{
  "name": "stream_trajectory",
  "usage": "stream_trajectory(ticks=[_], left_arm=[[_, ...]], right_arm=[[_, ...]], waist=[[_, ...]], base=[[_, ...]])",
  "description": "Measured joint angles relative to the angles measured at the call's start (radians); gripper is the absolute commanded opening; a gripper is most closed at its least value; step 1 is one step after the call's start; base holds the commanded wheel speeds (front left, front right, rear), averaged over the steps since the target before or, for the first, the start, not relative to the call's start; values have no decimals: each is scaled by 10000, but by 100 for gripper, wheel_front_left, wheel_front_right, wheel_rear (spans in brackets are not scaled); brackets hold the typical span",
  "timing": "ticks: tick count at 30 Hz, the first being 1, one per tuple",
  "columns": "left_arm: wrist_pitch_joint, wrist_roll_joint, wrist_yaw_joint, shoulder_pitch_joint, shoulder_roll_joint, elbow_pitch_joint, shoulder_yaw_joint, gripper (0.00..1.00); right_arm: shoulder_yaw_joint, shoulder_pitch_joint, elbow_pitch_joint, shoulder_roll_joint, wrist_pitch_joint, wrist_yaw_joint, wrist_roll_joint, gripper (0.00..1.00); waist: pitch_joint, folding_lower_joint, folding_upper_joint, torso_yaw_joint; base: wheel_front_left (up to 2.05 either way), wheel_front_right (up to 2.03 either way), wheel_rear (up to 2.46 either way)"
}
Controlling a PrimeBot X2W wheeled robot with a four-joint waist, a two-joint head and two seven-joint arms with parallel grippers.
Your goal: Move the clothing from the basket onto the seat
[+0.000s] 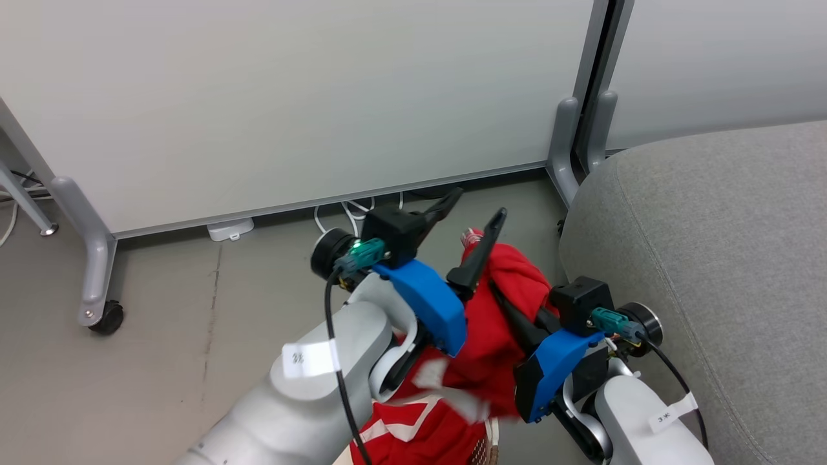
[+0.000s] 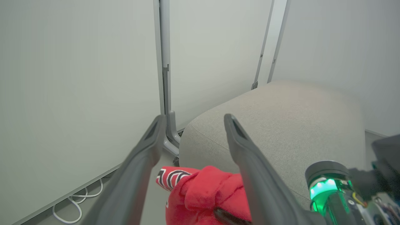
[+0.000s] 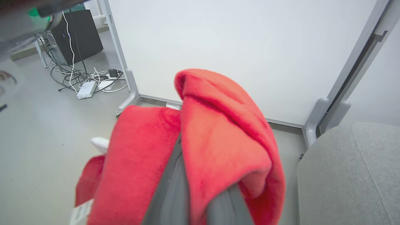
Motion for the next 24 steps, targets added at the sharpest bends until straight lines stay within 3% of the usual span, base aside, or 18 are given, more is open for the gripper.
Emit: stream_trajectory(ticks=[12, 24], left_arm=[[-4, 3137, 61, 3304, 1110, -2383, 3605, 100], [-4, 4872, -479, 5760, 928, -3530, 6123, 100]], right_arm=[[-713, 262, -865, 0, 31, 0, -341, 0], [-1453, 609, -1484, -2, 203, 0, -435, 0]], waist=[[291, -1, 0, 13], [466, -1, 0, 179]], base=[[0, 0, 0], [0, 0, 0]])
